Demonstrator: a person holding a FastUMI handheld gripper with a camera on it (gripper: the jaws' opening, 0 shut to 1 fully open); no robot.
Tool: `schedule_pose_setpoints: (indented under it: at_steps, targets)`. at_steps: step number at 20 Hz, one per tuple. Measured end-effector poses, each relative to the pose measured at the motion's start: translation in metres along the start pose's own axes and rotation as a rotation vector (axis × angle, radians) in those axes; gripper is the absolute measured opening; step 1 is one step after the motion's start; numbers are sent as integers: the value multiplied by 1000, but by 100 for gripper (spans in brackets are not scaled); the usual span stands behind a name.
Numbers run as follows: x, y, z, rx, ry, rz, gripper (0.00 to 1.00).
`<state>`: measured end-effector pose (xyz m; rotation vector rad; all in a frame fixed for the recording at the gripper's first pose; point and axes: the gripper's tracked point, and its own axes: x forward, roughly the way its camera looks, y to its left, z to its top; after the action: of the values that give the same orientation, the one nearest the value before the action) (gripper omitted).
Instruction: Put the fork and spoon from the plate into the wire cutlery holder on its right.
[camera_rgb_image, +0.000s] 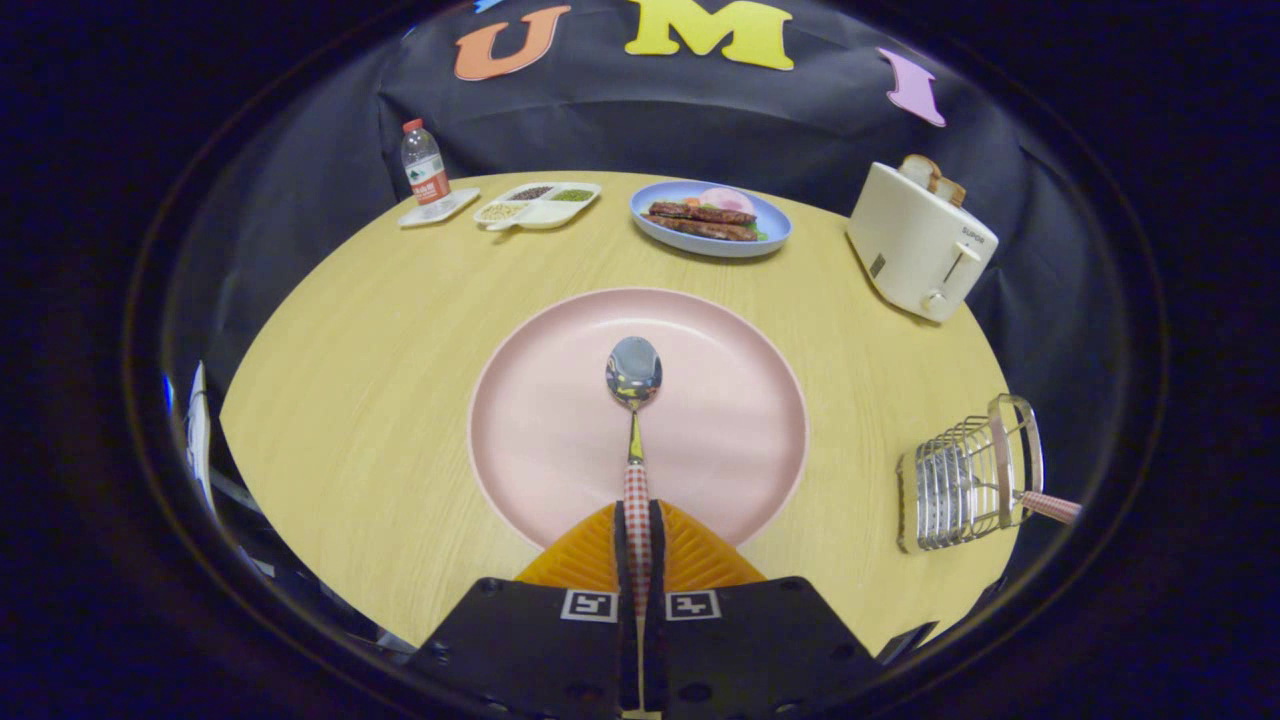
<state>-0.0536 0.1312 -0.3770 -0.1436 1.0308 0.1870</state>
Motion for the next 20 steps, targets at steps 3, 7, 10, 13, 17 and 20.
schedule_pose_setpoints:
  at_steps: [3, 7, 10, 13, 17, 20]
  targets:
    - [-28, -12, 14, 58, 15, 32, 3]
    - [-77, -48, 34, 117, 29, 71, 3]
    - [-116, -96, 44, 129, 25, 31, 3]
    - [-147, -147, 46, 151, 46, -17, 3]
    - [-173, -203, 29, 134, 112, -74, 2]
    - [-173, -217, 10, 138, 202, -60, 2]
